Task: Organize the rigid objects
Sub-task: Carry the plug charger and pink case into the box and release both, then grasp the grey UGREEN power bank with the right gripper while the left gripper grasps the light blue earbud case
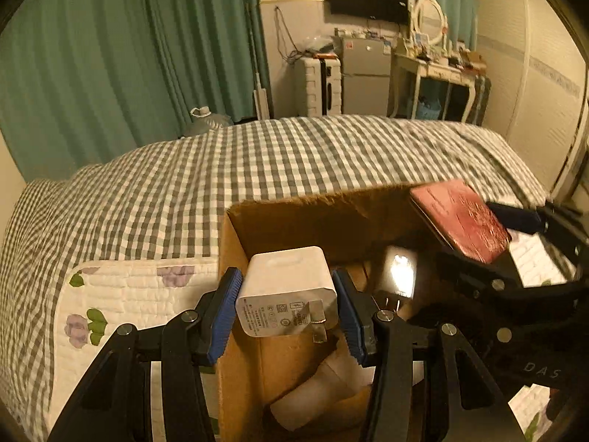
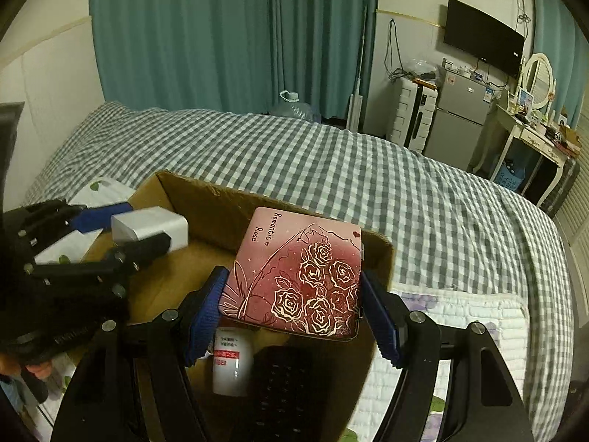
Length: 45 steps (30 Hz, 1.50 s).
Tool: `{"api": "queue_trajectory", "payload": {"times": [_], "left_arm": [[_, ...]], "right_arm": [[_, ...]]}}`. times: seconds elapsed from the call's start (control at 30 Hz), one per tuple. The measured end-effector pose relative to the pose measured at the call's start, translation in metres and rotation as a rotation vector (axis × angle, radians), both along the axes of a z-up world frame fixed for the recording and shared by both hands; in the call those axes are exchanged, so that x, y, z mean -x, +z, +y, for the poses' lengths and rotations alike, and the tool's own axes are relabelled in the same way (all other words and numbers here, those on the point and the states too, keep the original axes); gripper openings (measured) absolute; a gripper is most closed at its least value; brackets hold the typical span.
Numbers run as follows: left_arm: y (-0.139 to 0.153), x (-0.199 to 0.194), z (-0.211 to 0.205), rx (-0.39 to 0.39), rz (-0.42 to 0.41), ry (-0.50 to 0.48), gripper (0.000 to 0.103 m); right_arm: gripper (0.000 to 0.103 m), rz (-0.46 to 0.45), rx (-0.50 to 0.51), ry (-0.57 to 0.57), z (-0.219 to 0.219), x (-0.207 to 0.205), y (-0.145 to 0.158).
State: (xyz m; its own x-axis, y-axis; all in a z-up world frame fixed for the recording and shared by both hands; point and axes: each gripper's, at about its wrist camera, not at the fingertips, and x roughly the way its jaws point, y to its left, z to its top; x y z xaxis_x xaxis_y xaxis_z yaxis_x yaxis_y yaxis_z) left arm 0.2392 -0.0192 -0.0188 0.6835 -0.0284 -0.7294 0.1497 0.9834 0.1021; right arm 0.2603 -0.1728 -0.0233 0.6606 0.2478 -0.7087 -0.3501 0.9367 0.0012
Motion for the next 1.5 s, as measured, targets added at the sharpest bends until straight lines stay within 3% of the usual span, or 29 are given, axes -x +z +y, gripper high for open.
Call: {"api": "queue_trajectory", "payload": {"times": [0.2,0.47,0.63,0.87,1.1,1.23,1.37,1.5], "left_arm": [[0.004,0.014,-0.009,-0.017,-0.009,-0.002,0.054],[0.067,0.059,-0.023,-0.027,-0.096,0.007,0.07],[0.111,0.102,-0.018,-0.021,-0.163,0.03,0.074],[0.126,0.153,-0.007,-0.041,-0.19,0.062,0.077],[0.089,0.178,0.016,0.019,-0.158,0.121,0.077],[0.041,0.178,0.032,0.092,-0.105,0.185,0.077],[-0.003,0.173,0.034,0.064,-0.04,0.204,0.077],[-0.027,0.164,0.035,0.072,0.004,0.195,0.077]], "right_arm": [[0.076,-0.009,-0.028,-0.061,-0.01,0.01,0.019],[0.091,-0.105,-0.005,-0.124,-0.038,0.06,0.093],[0.099,-0.169,0.015,-0.15,-0.048,0.108,0.138],[0.102,-0.191,-0.01,-0.153,-0.053,0.166,0.16],[0.103,-0.133,-0.063,-0.16,-0.046,0.185,0.127],[0.103,-0.052,-0.048,-0.153,-0.032,0.177,0.076],[0.103,0.05,-0.015,-0.139,-0.015,0.164,0.015],[0.103,0.132,-0.032,-0.124,-0.002,0.151,-0.028]]}}
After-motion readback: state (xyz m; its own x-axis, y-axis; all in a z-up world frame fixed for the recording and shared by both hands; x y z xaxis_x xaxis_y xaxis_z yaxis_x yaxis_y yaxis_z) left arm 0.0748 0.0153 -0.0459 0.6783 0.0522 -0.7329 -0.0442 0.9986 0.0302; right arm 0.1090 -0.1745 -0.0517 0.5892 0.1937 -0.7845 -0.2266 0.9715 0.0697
